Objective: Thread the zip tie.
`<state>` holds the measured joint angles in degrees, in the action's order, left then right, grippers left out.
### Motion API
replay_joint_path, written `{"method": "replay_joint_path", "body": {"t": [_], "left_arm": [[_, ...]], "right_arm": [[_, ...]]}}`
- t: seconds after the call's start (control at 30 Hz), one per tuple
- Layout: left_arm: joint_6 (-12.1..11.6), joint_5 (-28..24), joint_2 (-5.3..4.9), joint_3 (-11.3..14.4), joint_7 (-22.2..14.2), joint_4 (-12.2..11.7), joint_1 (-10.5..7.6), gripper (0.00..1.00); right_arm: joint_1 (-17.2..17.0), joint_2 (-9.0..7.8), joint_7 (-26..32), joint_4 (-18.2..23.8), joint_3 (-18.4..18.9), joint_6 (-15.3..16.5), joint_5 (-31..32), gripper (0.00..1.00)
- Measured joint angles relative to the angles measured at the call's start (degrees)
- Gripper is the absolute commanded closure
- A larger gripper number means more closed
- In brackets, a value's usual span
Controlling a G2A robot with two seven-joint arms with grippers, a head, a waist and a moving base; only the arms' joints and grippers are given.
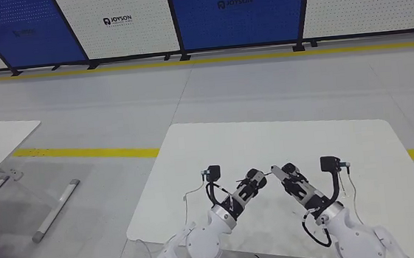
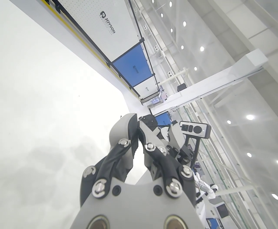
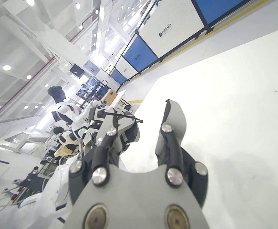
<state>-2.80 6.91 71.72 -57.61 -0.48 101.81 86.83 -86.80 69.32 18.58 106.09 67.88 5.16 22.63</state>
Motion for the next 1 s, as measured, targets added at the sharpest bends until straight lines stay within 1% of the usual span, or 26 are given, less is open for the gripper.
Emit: {"method": "replay_joint_path", "body": {"t": [0.3, 0.47, 0.7, 1.0], "left_arm": [[0.30, -0.81, 0.14, 0.08, -0.38, 0.01, -0.31, 1.00], [0.43, -0.52, 0.21, 0.47, -0.87, -0.08, -0.68, 1.00], [-0.46, -0.76, 0.14, 0.32, -1.75, 0.84, -0.29, 1.00], [-1.39, -0.73, 0.06, 0.21, -2.17, 1.24, 0.23, 1.00]], "right_arm": [[0.26, 0.05, -0.10, -0.35, -0.01, 0.56, 0.12, 1.00], [0.63, 0.17, -0.38, -0.50, -0.63, 0.52, 0.50, 1.00], [1.15, 0.20, 0.75, -1.02, -1.03, 0.80, 0.92, 1.00], [1.20, 0.18, 2.07, -1.28, -0.95, 1.25, -0.02, 1.00]]}}
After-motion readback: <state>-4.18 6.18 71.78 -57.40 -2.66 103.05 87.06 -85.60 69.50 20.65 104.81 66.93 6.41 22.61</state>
